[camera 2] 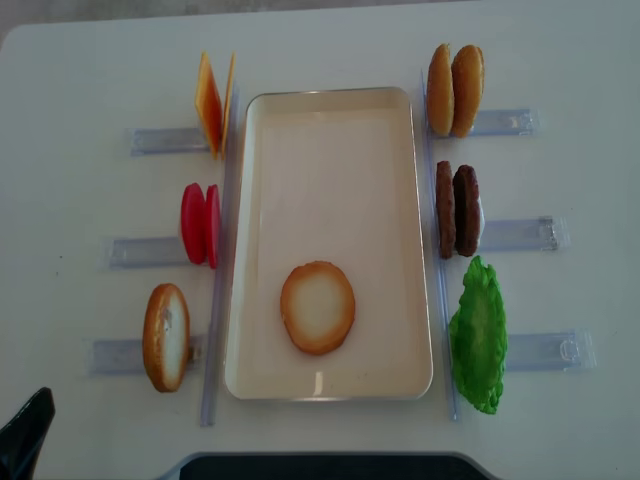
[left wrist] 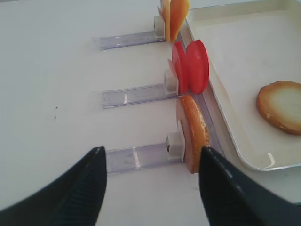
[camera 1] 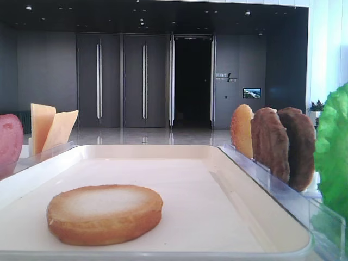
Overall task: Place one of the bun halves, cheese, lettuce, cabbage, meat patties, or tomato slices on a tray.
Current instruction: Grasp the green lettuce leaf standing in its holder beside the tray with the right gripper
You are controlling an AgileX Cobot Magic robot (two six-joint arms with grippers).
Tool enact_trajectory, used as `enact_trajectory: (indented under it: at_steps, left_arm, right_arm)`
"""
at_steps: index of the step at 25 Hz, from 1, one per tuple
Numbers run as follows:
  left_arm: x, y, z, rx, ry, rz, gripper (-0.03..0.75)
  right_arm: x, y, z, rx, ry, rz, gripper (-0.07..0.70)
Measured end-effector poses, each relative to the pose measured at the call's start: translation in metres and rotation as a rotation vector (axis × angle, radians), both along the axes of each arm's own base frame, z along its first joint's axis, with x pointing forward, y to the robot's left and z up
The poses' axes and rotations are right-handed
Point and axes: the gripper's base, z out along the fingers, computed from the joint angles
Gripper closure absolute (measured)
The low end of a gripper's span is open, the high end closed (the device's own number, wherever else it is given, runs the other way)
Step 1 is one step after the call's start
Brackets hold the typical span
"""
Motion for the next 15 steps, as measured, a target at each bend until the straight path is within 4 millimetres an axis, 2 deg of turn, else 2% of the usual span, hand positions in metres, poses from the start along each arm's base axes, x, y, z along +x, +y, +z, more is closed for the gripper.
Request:
enact_trajectory:
  at_steps: [15]
  left_arm:
    - [0.0,0.0,0.0,0.0,0.0,0.0,0.244]
  right_arm:
    - [0.0,0.0,0.0,0.0,0.0,0.0,0.055]
